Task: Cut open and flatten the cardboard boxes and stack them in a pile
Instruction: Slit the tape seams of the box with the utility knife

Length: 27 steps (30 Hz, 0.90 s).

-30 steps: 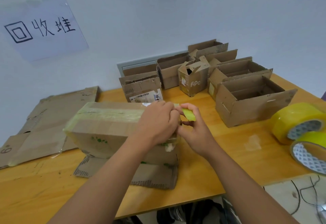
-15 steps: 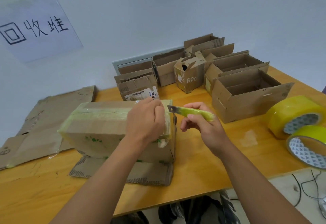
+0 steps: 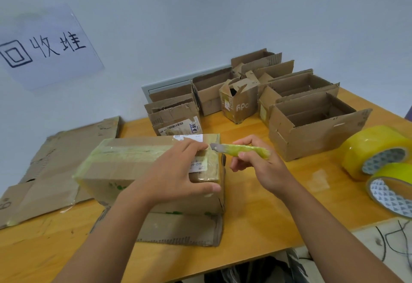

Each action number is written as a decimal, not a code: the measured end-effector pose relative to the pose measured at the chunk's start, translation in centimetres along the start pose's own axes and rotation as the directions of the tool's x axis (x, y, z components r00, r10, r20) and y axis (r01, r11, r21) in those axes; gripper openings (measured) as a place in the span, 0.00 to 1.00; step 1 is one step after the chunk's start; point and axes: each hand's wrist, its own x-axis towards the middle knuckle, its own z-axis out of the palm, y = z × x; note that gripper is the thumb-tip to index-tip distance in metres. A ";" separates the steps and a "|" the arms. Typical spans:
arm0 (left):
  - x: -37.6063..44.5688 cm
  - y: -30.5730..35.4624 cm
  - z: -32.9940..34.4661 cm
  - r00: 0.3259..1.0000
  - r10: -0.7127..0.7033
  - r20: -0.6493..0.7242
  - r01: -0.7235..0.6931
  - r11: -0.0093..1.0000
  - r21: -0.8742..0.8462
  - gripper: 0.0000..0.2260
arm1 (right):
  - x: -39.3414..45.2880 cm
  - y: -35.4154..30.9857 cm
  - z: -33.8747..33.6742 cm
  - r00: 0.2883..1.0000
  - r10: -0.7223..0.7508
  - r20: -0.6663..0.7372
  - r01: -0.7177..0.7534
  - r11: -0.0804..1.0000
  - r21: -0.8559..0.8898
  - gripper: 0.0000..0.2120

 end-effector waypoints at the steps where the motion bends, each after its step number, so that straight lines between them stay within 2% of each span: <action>1: -0.1 0.0 0.0 1.000 0.010 0.004 -0.010 1.000 0.005 0.42 | 0.0 0.0 0.1 1.000 0.001 -0.013 -0.001 1.000 -0.004 0.09; 7: 0.1 0.4 0.6 0.996 0.014 -0.089 -0.012 1.000 0.022 0.42 | -0.4 -0.2 1.2 0.987 -0.012 -0.163 0.021 0.998 0.056 0.10; 13: 0.6 0.9 1.1 0.988 0.008 -0.155 -0.005 1.000 0.021 0.43 | -1.1 -0.3 3.1 0.940 0.075 -0.333 -0.020 0.986 0.164 0.08; 20: 1.3 0.6 1.4 0.984 -0.002 -0.176 0.007 0.999 0.031 0.43 | -1.6 -1.5 3.8 0.925 0.054 -0.377 -0.015 0.994 0.107 0.07; 24: 1.3 0.2 1.3 0.991 0.022 -0.132 -0.023 1.000 -0.012 0.42 | -1.0 -2.2 3.2 0.925 0.066 -0.374 -0.054 0.998 0.043 0.13; 27: 1.1 -0.1 1.0 0.995 0.031 -0.099 -0.035 0.999 -0.036 0.39 | -0.8 -2.7 3.4 0.927 0.071 -0.369 -0.065 0.997 0.030 0.12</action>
